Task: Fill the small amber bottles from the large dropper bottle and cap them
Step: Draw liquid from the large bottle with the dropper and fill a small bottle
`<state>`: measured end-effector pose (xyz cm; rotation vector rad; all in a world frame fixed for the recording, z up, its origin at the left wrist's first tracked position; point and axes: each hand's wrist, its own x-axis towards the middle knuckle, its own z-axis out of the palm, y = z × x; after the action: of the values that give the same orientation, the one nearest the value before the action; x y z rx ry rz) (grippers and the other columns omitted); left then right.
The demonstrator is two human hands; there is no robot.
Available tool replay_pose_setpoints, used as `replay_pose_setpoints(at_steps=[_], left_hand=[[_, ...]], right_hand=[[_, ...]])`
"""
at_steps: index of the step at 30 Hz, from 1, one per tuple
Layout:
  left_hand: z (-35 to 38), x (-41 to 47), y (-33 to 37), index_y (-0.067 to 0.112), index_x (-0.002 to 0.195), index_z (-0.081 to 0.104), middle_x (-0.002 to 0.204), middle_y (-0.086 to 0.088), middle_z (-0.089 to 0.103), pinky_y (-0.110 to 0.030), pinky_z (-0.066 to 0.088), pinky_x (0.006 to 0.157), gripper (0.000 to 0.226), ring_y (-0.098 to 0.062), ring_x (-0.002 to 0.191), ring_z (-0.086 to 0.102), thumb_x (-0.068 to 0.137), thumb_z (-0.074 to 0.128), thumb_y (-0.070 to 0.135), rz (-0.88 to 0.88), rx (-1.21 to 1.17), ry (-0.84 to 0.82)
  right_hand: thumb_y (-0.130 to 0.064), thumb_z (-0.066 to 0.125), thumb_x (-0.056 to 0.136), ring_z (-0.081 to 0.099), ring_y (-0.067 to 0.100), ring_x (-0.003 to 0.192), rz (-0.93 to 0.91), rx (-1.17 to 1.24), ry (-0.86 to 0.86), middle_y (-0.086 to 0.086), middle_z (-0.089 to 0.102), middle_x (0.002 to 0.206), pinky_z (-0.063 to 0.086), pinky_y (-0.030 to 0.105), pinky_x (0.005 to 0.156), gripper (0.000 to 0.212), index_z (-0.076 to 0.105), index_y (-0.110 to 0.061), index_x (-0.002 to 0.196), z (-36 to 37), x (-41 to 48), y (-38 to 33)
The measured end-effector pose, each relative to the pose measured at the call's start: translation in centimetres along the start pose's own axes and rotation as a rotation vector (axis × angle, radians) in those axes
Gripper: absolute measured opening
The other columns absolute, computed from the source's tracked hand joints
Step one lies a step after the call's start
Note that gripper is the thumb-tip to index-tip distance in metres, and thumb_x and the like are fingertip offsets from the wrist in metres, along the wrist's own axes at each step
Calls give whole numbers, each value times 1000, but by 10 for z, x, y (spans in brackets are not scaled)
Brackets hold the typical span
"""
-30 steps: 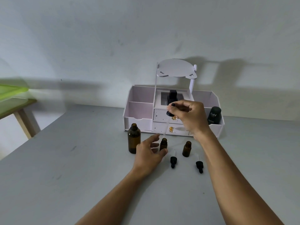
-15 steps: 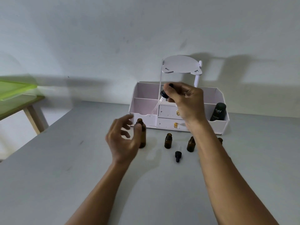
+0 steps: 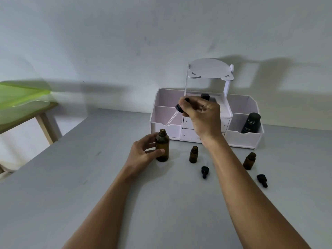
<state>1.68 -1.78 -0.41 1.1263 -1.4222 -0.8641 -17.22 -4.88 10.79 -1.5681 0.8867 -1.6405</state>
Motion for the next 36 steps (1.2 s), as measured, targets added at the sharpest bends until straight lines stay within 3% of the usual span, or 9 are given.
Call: replay_pose_setpoints(at_steps=[7,10,17,36], left_hand=[[0,2,1,18,125,67,112,0,75,-17,53,86,46,-14,107,70,82,77,8,-7,25,-9],[1,2,0,17,124,68,110,0,75,-17,53,85,43,-12,103,71,84,76,7,-2,48,-7],[2,1,1,19,124,68,110,3,75,-16,54,82,41,-8,99,72,84,77,12,-8,67,-10],[2,3,-3,20,124,68,110,2,76,-26,55,89,41,-13,101,72,84,77,12,-26,41,-25]], right_hand=[[-18,74,88,74,10,80,-67,-88,-101,-1,77,84,57,24,77,12,76,-10,98,16,-1,5],[-18,74,89,75,14,84,-61,-139,-150,2,78,87,59,28,85,15,76,-9,100,24,-5,12],[-25,74,88,74,12,90,70,-329,-291,2,78,95,58,28,89,21,77,-11,104,25,-15,39],[-15,74,88,73,19,81,-3,-393,-205,8,77,89,58,22,78,14,79,-5,96,32,-14,46]])
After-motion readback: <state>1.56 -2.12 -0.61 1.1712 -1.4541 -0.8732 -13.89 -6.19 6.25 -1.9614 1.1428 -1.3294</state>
